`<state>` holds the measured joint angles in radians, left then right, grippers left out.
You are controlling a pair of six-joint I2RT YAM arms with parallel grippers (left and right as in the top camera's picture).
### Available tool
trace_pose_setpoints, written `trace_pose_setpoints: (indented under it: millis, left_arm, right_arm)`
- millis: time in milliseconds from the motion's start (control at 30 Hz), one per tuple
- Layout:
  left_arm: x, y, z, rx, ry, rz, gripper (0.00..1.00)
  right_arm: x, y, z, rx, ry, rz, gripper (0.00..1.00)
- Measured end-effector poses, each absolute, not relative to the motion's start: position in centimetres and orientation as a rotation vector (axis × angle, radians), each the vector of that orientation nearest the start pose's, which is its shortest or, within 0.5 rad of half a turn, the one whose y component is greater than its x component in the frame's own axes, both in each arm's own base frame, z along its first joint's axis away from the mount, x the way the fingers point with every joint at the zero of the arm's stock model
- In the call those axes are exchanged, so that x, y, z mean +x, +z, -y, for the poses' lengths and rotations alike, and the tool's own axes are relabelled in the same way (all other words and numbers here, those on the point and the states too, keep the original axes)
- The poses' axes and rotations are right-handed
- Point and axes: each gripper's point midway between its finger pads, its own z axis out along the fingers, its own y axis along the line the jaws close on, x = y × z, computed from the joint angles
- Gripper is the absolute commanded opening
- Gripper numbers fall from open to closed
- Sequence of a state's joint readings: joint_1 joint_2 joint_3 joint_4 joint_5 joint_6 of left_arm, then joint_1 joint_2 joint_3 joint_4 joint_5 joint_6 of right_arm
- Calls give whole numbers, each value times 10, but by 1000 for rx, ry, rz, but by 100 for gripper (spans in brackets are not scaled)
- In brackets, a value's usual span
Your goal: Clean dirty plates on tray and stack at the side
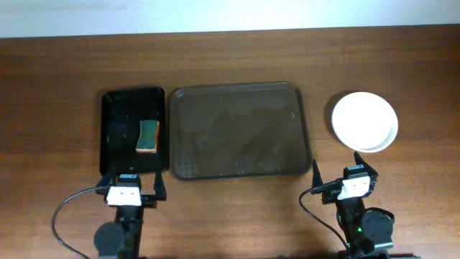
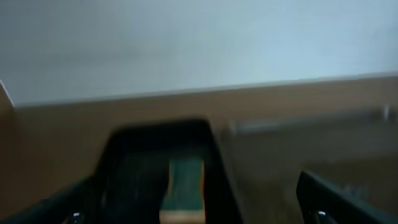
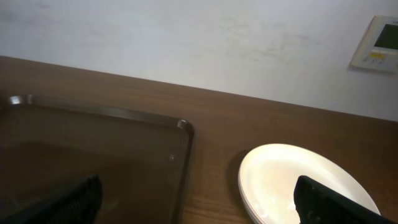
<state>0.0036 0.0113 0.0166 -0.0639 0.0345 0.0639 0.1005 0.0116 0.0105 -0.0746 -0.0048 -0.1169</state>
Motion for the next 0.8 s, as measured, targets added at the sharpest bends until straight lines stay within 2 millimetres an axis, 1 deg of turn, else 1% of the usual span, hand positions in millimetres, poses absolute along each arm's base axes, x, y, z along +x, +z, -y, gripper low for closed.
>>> trace_pose_setpoints:
  millis: [33,800]
  left_arm:
    - [246,158,5,76,25,-1647,100]
    - [246,158,5,82,30,-1645,99]
  right_arm:
    - [245,158,-26,-183,-8,-1636,99]
    - [245,158,-26,-182,-9,-1636,99]
